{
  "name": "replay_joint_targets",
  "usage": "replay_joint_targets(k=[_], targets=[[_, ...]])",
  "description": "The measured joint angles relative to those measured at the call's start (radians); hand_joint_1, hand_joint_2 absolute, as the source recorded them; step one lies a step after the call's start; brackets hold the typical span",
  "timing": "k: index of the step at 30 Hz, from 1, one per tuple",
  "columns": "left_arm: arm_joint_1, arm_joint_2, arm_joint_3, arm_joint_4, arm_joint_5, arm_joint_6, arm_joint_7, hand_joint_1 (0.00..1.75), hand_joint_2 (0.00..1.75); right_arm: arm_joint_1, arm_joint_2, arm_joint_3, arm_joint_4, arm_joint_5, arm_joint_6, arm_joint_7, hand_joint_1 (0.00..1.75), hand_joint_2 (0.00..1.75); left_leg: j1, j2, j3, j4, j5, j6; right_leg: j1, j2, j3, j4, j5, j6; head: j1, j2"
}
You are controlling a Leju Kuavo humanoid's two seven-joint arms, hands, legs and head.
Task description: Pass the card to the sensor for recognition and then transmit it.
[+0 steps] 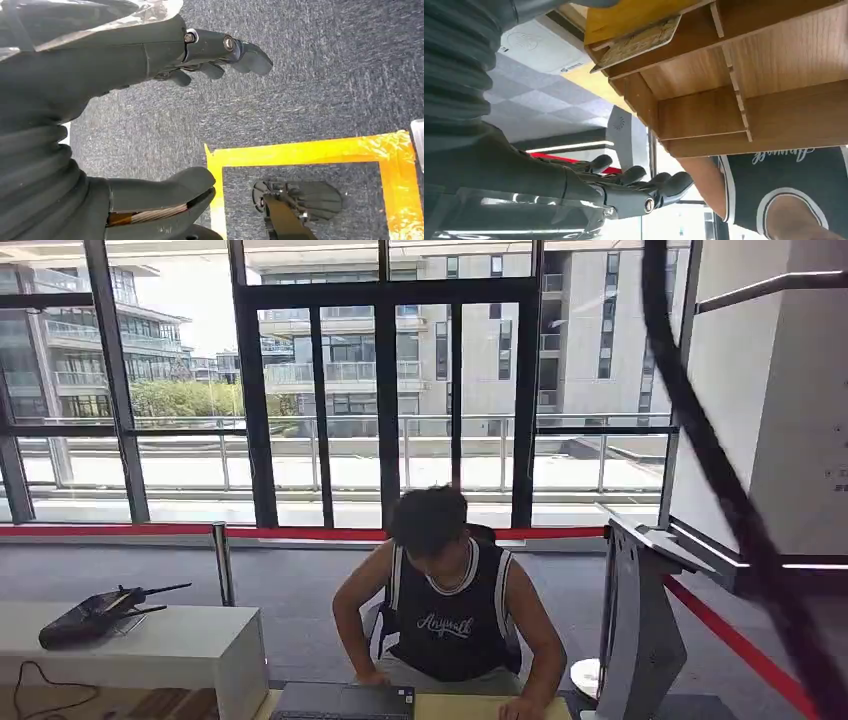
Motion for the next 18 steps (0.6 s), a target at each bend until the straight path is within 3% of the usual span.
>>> replay_joint_targets(k=[15, 16, 17, 18], targets=[[0.000, 0.000, -0.006, 0.000, 0.006, -0.001, 0.000, 0.00, 1.75, -0.024, 0.022, 0.000, 0.074, -0.015, 0.001, -0.017, 0.00, 1.75, 0.000, 0.000, 0.000, 0.000, 0.000, 0.000, 0.000, 0.000, 0.000, 0.000, 0.000, 0.000, 0.000, 0.000], [0.000, 0.000, -0.006, 0.000, 0.006, -0.001, 0.000, 0.00, 1.75, -0.026, 0.023, 0.000, 0.077, -0.016, 0.001, -0.018, 0.26, 1.75, 0.000, 0.000, 0.000, 0.000, 0.000, 0.000, 0.000, 0.000, 0.000, 0.000, 0.000, 0.000, 0.000, 0.000], [0.000, 0.000, -0.006, 0.000, 0.006, -0.001, 0.000, 0.00, 1.75, -0.027, 0.024, 0.000, 0.081, -0.018, 0.001, -0.018, 1.17, 1.75, 0.000, 0.000, 0.000, 0.000, 0.000, 0.000, 0.000, 0.000, 0.000, 0.000, 0.000, 0.000, 0.000, 0.000], [0.000, 0.000, -0.006, 0.000, 0.007, -0.001, 0.000, 0.00, 1.75, -0.028, 0.026, 0.000, 0.084, -0.018, 0.001, -0.019, 1.17, 1.75, 0.000, 0.000, 0.000, 0.000, 0.000, 0.000, 0.000, 0.000, 0.000, 0.000, 0.000, 0.000, 0.000, 0.000]])
